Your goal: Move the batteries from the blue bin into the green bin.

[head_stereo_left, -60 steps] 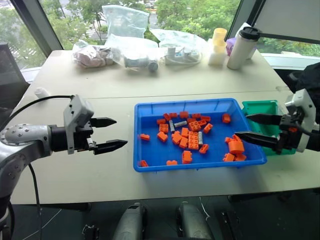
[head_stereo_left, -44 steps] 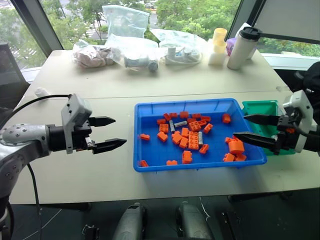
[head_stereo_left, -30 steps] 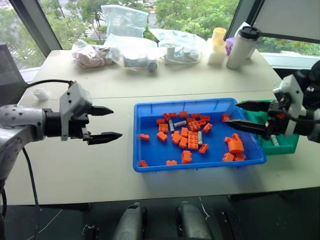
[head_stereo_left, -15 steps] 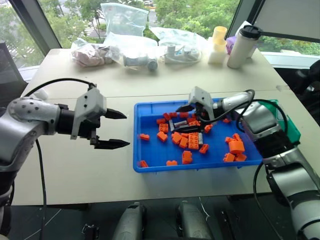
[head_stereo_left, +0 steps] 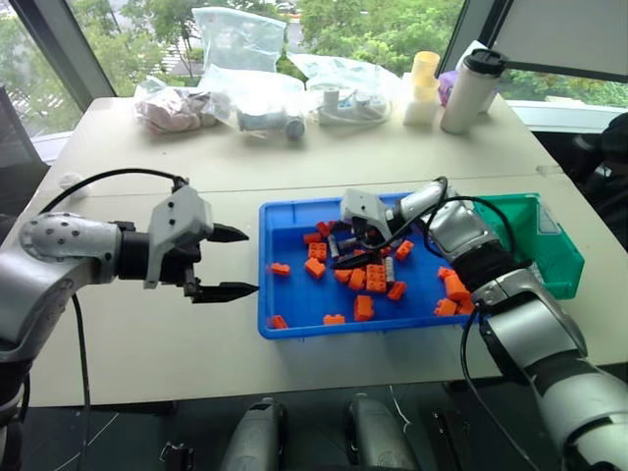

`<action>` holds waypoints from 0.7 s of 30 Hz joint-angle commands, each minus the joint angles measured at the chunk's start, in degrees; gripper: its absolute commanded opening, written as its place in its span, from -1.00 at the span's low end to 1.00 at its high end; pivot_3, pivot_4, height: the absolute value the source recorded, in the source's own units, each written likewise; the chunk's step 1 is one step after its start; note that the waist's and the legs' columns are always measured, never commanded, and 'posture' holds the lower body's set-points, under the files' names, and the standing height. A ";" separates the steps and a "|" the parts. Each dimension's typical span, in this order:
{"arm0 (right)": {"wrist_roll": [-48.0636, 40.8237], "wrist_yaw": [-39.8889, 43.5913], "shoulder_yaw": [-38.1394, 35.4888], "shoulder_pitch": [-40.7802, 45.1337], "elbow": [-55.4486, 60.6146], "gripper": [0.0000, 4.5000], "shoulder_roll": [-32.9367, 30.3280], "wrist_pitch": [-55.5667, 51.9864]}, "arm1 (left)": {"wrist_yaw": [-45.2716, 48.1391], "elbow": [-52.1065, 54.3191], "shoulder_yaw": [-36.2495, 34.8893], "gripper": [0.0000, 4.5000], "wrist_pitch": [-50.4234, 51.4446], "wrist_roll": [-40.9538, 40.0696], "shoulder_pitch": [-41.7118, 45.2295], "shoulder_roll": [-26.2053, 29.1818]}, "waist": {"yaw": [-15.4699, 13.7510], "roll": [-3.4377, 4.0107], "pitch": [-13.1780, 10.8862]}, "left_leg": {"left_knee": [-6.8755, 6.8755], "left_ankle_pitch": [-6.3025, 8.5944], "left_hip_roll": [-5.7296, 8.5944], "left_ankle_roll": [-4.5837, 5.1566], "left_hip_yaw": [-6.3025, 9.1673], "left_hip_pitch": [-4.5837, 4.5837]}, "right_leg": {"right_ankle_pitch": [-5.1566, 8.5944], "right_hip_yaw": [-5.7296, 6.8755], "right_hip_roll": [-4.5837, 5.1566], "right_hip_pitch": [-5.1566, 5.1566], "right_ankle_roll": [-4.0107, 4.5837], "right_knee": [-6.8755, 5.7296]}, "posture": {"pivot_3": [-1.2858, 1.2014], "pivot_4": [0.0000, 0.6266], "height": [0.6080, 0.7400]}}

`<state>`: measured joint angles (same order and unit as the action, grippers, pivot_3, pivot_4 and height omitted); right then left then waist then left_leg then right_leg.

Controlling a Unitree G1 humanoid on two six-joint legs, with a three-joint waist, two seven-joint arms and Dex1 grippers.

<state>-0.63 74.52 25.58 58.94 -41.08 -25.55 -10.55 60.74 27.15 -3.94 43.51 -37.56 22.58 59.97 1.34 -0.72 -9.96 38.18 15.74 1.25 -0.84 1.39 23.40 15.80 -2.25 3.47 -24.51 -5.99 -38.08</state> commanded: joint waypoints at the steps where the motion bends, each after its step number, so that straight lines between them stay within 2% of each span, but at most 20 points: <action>1: 1.52 0.64 -1.05 2.59 -3.40 0.96 1.48 1.29 | -0.72 0.96 -1.68 1.00 -0.01 -0.54 0.39 -0.24 | -0.01 0.00 0.00 | 0.00 0.00 0.00 0.00 0.00 0.00 | 0.00 0.00 0.01 0.00 0.00 0.00 | 0.03 -0.52 1.00; 11: 6.99 0.29 -0.57 5.02 -11.98 0.96 4.10 4.45 | -2.34 1.69 -1.22 1.00 -0.13 -0.42 -0.14 -1.21 | -0.03 0.01 0.00 | 0.00 -0.01 0.02 -0.02 0.01 -0.01 | 0.00 0.00 0.02 0.00 0.00 -0.01 | 0.03 -0.52 1.00; 14: 7.57 0.45 -0.95 5.01 -12.55 0.59 4.40 5.40 | -2.59 1.83 -1.25 1.00 -0.15 -0.38 -0.19 -1.40 | 0.02 0.01 0.00 | 0.00 -0.01 0.02 -0.03 0.01 -0.01 | 0.00 0.00 0.03 0.00 0.00 -0.01 | 0.03 -0.52 1.00; 15: 7.67 0.54 -1.09 4.93 -12.49 0.42 4.44 5.50 | -2.63 1.91 -1.31 1.00 -0.15 -0.42 -0.28 -1.40 | 0.02 0.01 0.00 | 0.00 -0.01 0.02 -0.03 0.01 -0.01 | 0.00 0.00 0.03 0.00 0.00 -0.01 | 0.03 -0.52 1.00; 16: 7.80 0.49 -1.22 4.87 -12.40 0.12 4.49 5.72 | -2.64 1.90 -1.29 1.00 -0.20 -0.39 -0.29 -1.39 | 0.03 0.01 0.00 | 0.00 -0.01 0.02 -0.04 0.01 -0.01 | 0.00 0.00 0.03 0.01 0.00 -0.01 | 0.03 -0.52 1.00; 17: 7.70 0.43 -1.57 4.79 -12.03 -0.03 4.56 5.88 | -2.65 1.86 -1.25 1.00 -0.25 -0.34 -0.26 -1.43 | 0.03 0.01 0.00 | 0.00 -0.01 0.02 -0.04 0.01 -0.01 | 0.00 0.00 0.03 0.01 0.00 -0.01 | 0.03 -0.52 1.00; 21: 6.84 0.51 -3.04 4.60 -10.06 -0.03 4.42 5.42 | -2.50 1.60 -1.00 1.00 -0.49 -0.16 -0.01 -1.50 | 0.03 0.01 0.00 | 0.00 -0.01 0.02 -0.04 0.01 -0.01 | 0.00 0.00 0.03 0.00 0.00 -0.01 | 0.03 -0.52 1.00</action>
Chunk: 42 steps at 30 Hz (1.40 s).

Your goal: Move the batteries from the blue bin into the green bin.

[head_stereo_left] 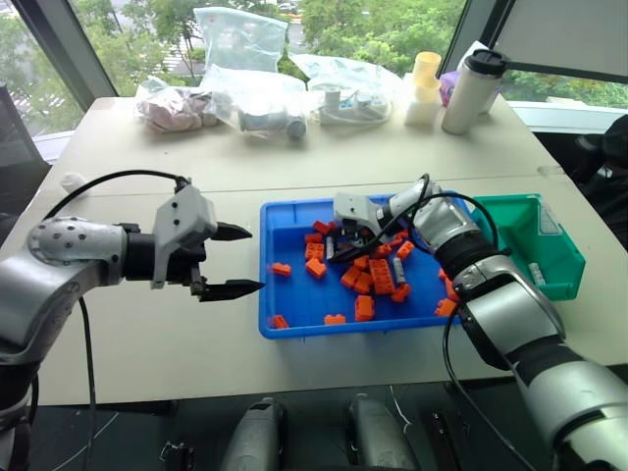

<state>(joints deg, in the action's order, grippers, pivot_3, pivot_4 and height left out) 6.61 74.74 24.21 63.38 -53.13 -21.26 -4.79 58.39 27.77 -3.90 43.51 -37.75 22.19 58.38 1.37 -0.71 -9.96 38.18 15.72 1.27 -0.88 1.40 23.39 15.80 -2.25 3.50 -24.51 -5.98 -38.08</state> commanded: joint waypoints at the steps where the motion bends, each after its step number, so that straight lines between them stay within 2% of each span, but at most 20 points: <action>1: -0.58 0.48 -1.94 -0.03 2.79 -0.03 -0.07 -0.59 | -0.05 0.79 -0.90 1.00 -0.57 0.11 0.57 0.06 | 0.00 0.00 0.00 | 0.00 0.00 0.00 0.00 0.00 0.00 | 0.00 0.00 0.00 0.00 0.00 0.00 | 0.03 -0.52 1.00; 9: -2.15 0.32 -4.74 -1.82 8.77 -0.03 -1.28 -3.37 | 0.49 0.01 0.06 1.00 -0.97 0.51 1.73 -0.31 | -0.04 0.00 0.00 | 0.00 0.00 0.00 0.00 0.00 0.00 | 0.00 0.00 0.00 0.00 0.00 0.00 | 0.03 -0.52 1.00; 13: -8.25 0.90 -12.03 -5.45 25.03 -0.03 -7.04 -13.12 | 0.37 -0.06 -0.38 1.00 -0.67 -0.59 2.38 -1.44 | -0.51 0.02 -0.01 | 0.00 0.00 0.01 0.00 0.02 0.03 | 0.00 0.01 0.04 -0.01 0.00 0.00 | 0.03 -0.52 1.00; 17: -16.21 -3.67 -22.88 -11.10 42.85 -0.03 -12.93 -27.46 | -1.47 -1.58 0.16 1.00 0.08 -2.97 6.37 -6.55 | -1.27 0.01 -0.01 | 0.06 0.01 0.10 0.02 0.12 0.10 | 0.00 0.10 0.13 0.03 0.00 0.04 | 0.03 -0.52 1.00; 20: -19.23 -10.07 -32.39 -15.42 50.58 -0.03 -18.05 -36.27 | -3.49 -6.52 2.04 1.00 -1.02 -3.46 11.19 -14.30 | -1.27 0.01 0.01 | 0.06 0.01 0.09 0.02 0.11 0.07 | 0.00 0.11 0.12 0.07 -0.01 0.05 | 0.03 -0.52 1.00; 24: -20.11 -16.48 -42.63 -23.34 57.76 -0.03 -25.91 -43.36 | -1.26 -12.26 7.43 1.00 -4.93 0.67 15.40 -20.10 | -1.88 0.01 0.01 | 0.05 0.01 0.12 0.02 0.07 0.07 | 0.00 0.10 0.12 0.08 -0.01 0.05 | 0.03 -0.52 1.00; 31: -17.62 -24.76 -50.54 -39.41 60.96 -0.03 -33.88 -46.41 | 4.08 -20.86 13.45 1.00 -11.19 6.24 20.48 -25.36 | -1.14 0.04 0.03 | 0.02 0.00 0.08 0.04 -0.02 0.00 | 0.00 0.00 0.02 0.09 -0.01 0.02 | 0.03 -0.52 1.00; 34: -16.87 -27.91 -50.32 -41.38 58.97 -0.03 -35.05 -46.32 | 5.59 -22.96 14.73 1.00 -13.25 8.15 21.19 -26.29 | -0.33 0.08 0.05 | 0.03 0.00 0.05 0.04 -0.10 -0.04 | 0.00 -0.08 0.00 0.09 -0.01 -0.01 | 0.03 -0.52 1.00; 42: -16.54 -32.21 -47.32 -40.93 52.64 -0.03 -35.36 -44.64 | 5.87 -23.59 14.09 1.00 -13.87 9.69 20.97 -27.10 | -0.60 0.08 0.05 | 0.04 0.00 0.03 0.04 -0.09 -0.03 | 0.00 -0.09 -0.02 0.09 -0.01 -0.01 | 0.03 -0.52 1.00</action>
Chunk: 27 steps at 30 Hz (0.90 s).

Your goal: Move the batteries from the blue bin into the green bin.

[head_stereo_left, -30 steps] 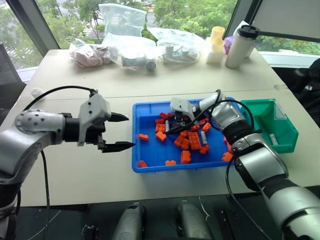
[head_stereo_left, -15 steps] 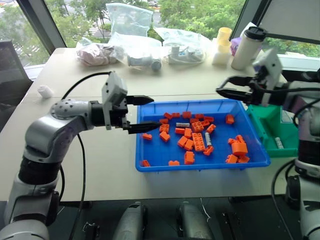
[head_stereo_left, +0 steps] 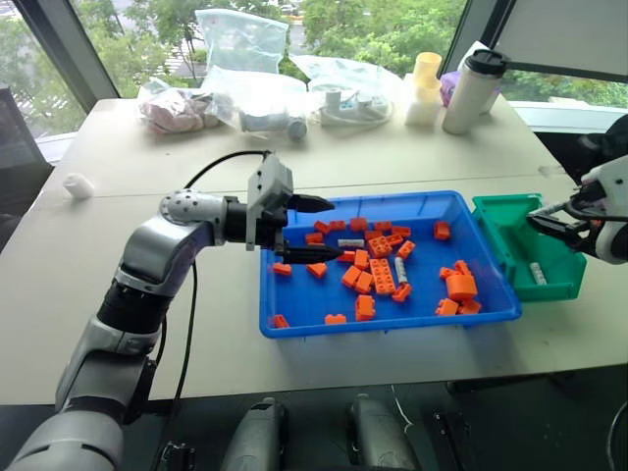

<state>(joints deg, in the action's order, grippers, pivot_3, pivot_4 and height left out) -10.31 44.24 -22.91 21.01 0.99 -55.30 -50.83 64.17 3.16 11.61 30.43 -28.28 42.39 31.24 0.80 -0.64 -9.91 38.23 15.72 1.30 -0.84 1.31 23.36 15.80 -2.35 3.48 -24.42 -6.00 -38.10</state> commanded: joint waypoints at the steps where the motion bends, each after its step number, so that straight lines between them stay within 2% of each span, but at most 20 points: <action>1: 0.41 -2.06 0.20 1.70 -2.37 -0.03 -1.36 1.78 | -0.01 1.28 -1.56 1.00 -0.62 0.24 0.58 0.10 | -0.07 0.00 0.00 | 0.00 0.00 0.00 0.00 0.00 0.00 | 0.00 0.00 0.00 0.00 0.00 0.00 | 0.03 -0.52 1.00; 2: 0.32 -2.21 0.54 1.85 -3.14 -0.03 -1.39 2.35 | -0.07 1.60 -1.74 1.00 -0.39 0.17 0.38 0.24 | -0.11 0.00 0.00 | 0.00 0.00 0.00 0.00 0.00 0.00 | 0.00 0.00 0.00 0.00 0.00 0.00 | 0.03 -0.52 1.00; 6: 0.02 -2.83 1.99 2.52 -5.15 0.85 -1.57 3.76 | -0.42 2.76 -2.61 1.00 0.45 -0.06 -0.45 1.35 | -0.05 0.00 0.00 | 0.00 0.00 0.00 0.00 0.00 0.01 | 0.00 0.00 0.01 0.00 0.00 0.01 | 0.03 -0.52 1.00; 7: 0.02 -3.05 2.17 2.68 -5.32 0.99 -1.68 4.03 | -0.49 3.02 -2.82 1.00 0.61 -0.10 -0.62 1.67 | -0.05 0.00 0.00 | 0.00 0.00 0.00 0.00 0.00 0.00 | 0.00 0.00 0.01 0.00 0.00 0.00 | 0.03 -0.52 1.00; 13: -1.68 -2.58 2.59 6.47 -4.05 0.99 -1.87 7.07 | -1.10 4.34 -4.41 1.00 1.73 -0.58 -1.12 3.16 | 0.06 0.01 0.00 | 0.00 0.00 -0.01 0.00 0.01 0.00 | 0.00 0.00 -0.01 0.00 0.00 0.00 | 0.03 -0.52 1.00; 15: -6.40 0.86 4.30 8.71 1.45 0.99 0.00 5.26 | -0.65 5.70 -5.28 1.00 3.06 -1.17 -1.92 4.84 | 0.13 0.01 0.00 | 0.00 0.00 -0.02 0.00 0.01 0.00 | 0.00 0.00 -0.02 0.00 0.00 0.00 | 0.03 -0.52 1.00; 18: -14.30 7.87 11.58 10.21 12.63 0.99 3.42 2.13 | 1.66 10.11 -5.78 1.00 5.32 -1.66 -5.22 10.09 | 1.26 0.02 0.00 | -0.06 0.01 -0.14 0.00 0.07 -0.05 | 0.00 -0.06 -0.18 -0.02 0.00 -0.01 | 0.03 -0.52 1.00; 21: -12.77 7.96 20.12 14.38 10.00 0.99 8.88 3.51 | 2.47 12.64 -6.84 1.00 6.12 -1.18 -7.09 14.67 | 1.60 -0.05 -0.01 | -0.05 0.00 -0.17 0.00 0.22 -0.03 | 0.00 -0.03 -0.25 0.01 0.01 0.00 | 0.03 -0.52 1.00; 23: -8.16 7.55 26.72 17.69 4.56 0.99 12.27 7.67 | 2.00 12.88 -6.99 1.00 4.91 0.93 -7.65 17.05 | 1.30 -0.04 -0.02 | -0.03 0.00 -0.10 0.00 0.21 -0.02 | 0.00 -0.02 -0.18 0.01 0.01 -0.01 | 0.03 -0.52 1.00; 27: -3.21 9.05 33.83 21.59 -3.11 0.99 15.71 14.23 | 0.46 13.40 -8.04 1.00 5.12 0.91 -8.17 17.77 | -0.08 -0.04 -0.02 | 0.00 0.00 0.00 -0.01 0.19 0.04 | 0.00 0.03 -0.05 -0.02 0.00 0.04 | 0.03 -0.52 1.00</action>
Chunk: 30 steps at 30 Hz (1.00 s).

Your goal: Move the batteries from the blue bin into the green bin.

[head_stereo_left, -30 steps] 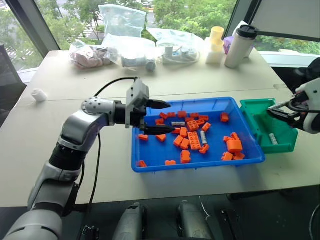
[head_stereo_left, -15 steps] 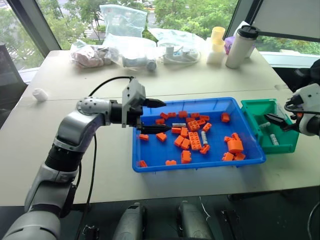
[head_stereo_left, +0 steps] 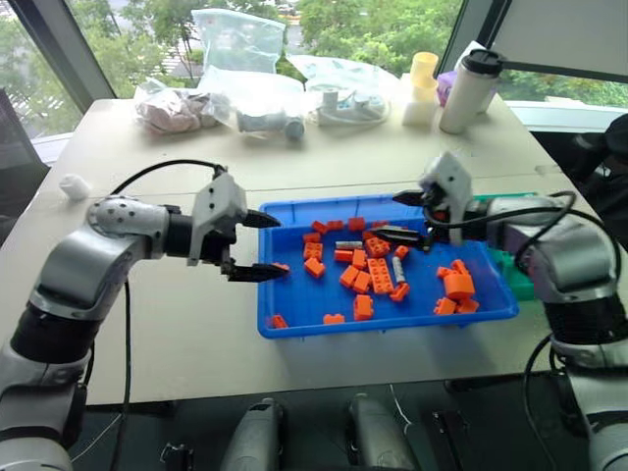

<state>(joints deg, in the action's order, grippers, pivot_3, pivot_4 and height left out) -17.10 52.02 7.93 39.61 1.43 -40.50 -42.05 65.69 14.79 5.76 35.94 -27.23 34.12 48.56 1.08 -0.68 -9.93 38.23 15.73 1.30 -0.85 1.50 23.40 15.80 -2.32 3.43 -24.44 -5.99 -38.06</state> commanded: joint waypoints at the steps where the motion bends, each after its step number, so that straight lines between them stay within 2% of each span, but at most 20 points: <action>1: 5.35 2.37 5.37 4.10 -5.77 0.99 1.60 7.89 | -1.46 2.21 -2.61 1.00 -0.22 -0.14 -0.40 0.63 | -0.45 -0.01 0.00 | 0.00 0.00 0.03 0.00 0.01 0.02 | 0.00 0.01 0.03 0.00 0.00 0.02 | 0.03 -0.52 1.00; 6: 11.31 6.87 11.82 9.29 -15.06 0.99 3.97 16.29 | -3.68 5.85 -3.48 1.00 1.04 -0.31 -3.96 1.23 | -0.08 0.00 0.00 | -0.01 0.00 0.04 0.00 -0.02 0.02 | 0.00 0.01 0.05 -0.02 0.00 0.03 | 0.03 -0.52 1.00; 11: 8.72 14.54 11.99 9.06 -12.62 0.99 4.16 15.26 | -5.02 8.18 -4.56 1.00 2.25 -0.98 -6.15 1.32 | -0.15 -0.01 -0.01 | -0.02 0.00 0.01 0.00 0.00 0.02 | 0.00 0.02 0.04 -0.05 0.00 0.00 | 0.03 -0.52 1.00; 20: 14.10 8.25 10.70 13.62 -24.18 0.99 9.36 16.04 | -6.56 9.16 -4.01 1.00 3.38 -1.67 -5.60 0.71 | -0.06 -0.01 0.00 | -0.02 0.00 0.01 -0.01 -0.01 0.01 | 0.00 0.02 0.04 -0.05 0.00 -0.03 | 0.03 -0.52 1.00; 26: 15.19 7.31 10.07 15.04 -28.11 0.99 10.37 14.61 | -6.89 9.25 -3.35 1.00 3.60 -1.40 -5.38 0.51 | -0.09 -0.01 0.00 | -0.02 0.00 0.02 -0.01 0.00 0.01 | 0.00 0.02 0.06 -0.05 0.00 -0.02 | 0.03 -0.52 1.00; 29: 16.23 8.08 10.97 14.49 -27.95 0.63 10.17 15.52 | -7.25 9.33 -2.91 1.00 3.93 -1.36 -4.75 0.19 | -0.06 -0.01 -0.01 | -0.02 0.00 0.02 -0.01 -0.01 0.01 | 0.00 0.02 0.05 -0.05 0.00 -0.03 | 0.03 -0.52 1.00; 30: 16.80 8.29 11.41 14.06 -27.60 0.36 10.02 16.25 | -7.41 9.41 -2.77 1.00 4.16 -1.42 -4.45 0.05 | -0.06 -0.01 -0.01 | -0.02 0.00 0.02 -0.01 0.00 0.01 | 0.00 0.02 0.05 -0.05 0.00 -0.03 | 0.03 -0.52 1.00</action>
<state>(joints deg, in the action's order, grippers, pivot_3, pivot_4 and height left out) -0.91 59.96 19.63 52.74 -27.51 -30.32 -27.05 58.60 22.63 3.44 39.85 -28.21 28.21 48.62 1.02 -0.68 -9.93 38.21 15.72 1.32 -0.86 1.49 23.41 15.80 -2.30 3.48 -24.49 -6.00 -38.08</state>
